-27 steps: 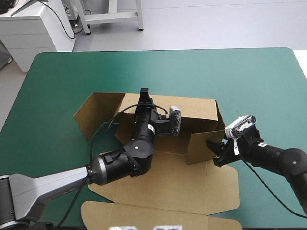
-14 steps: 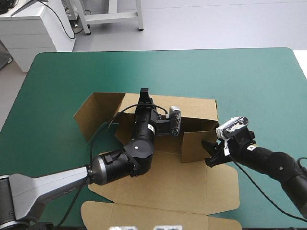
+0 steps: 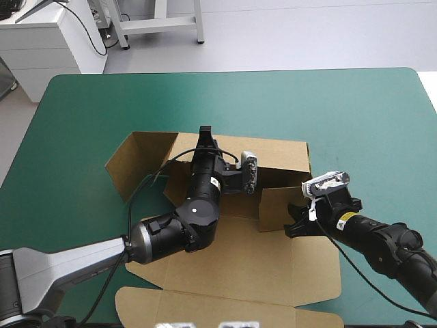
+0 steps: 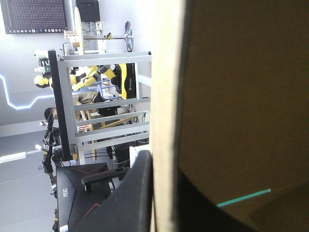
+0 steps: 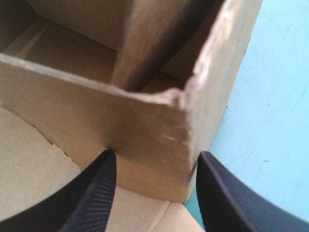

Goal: Fold the box

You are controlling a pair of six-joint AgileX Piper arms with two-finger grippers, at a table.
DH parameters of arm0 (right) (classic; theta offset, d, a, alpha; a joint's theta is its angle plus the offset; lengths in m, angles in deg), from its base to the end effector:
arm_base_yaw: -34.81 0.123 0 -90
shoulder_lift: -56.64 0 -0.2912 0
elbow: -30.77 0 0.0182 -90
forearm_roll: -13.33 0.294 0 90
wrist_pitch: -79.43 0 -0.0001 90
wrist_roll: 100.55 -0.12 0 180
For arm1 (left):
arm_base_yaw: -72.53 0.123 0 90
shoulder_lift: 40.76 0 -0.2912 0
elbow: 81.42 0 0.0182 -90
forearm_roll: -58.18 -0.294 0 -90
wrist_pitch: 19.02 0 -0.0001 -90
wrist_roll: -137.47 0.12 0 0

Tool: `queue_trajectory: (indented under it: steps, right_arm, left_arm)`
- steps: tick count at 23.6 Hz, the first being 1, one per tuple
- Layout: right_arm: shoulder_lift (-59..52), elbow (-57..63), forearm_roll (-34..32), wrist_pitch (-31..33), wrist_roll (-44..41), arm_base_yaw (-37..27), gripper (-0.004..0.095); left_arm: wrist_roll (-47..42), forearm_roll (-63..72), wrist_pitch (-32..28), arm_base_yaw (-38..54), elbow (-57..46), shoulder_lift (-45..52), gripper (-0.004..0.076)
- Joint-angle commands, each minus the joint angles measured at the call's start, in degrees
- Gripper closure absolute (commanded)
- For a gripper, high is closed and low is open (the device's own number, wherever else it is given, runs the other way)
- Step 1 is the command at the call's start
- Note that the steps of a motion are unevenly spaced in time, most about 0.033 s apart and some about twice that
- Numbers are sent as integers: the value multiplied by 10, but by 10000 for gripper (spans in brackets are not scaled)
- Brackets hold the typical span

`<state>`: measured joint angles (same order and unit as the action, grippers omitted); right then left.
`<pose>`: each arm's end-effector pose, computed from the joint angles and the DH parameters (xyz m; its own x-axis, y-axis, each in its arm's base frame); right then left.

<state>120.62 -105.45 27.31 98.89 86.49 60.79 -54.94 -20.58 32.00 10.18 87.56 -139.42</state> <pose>0.2238 0.1198 0.2408 -0.5871 -0.1669 -0.7921 -0.4341 0.8909 0.1340 0.2629 -0.3045 0.2865 0.1132 0.9920 -0.0556 0.3587 0.0113 0.9334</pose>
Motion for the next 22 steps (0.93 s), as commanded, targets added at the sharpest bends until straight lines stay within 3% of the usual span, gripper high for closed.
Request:
queue_trajectory:
  steps: [1,12,17,22]
  right_arm:
    - [-4,-15,-7,-82,-7,0,452]
    - [70,-15,-18,-199,18,0,452]
    - [82,-15,-18,-246,96,-1,452]
    - [94,-15,-18,-285,104,-1,452]
  left_arm:
    - [-9,-27,3,-3,12,22,731]
    - [-9,-27,2,-3,12,22,731]
    - [-9,-30,2,-3,12,22,731]
    - [-9,-30,1,-3,12,22,731]
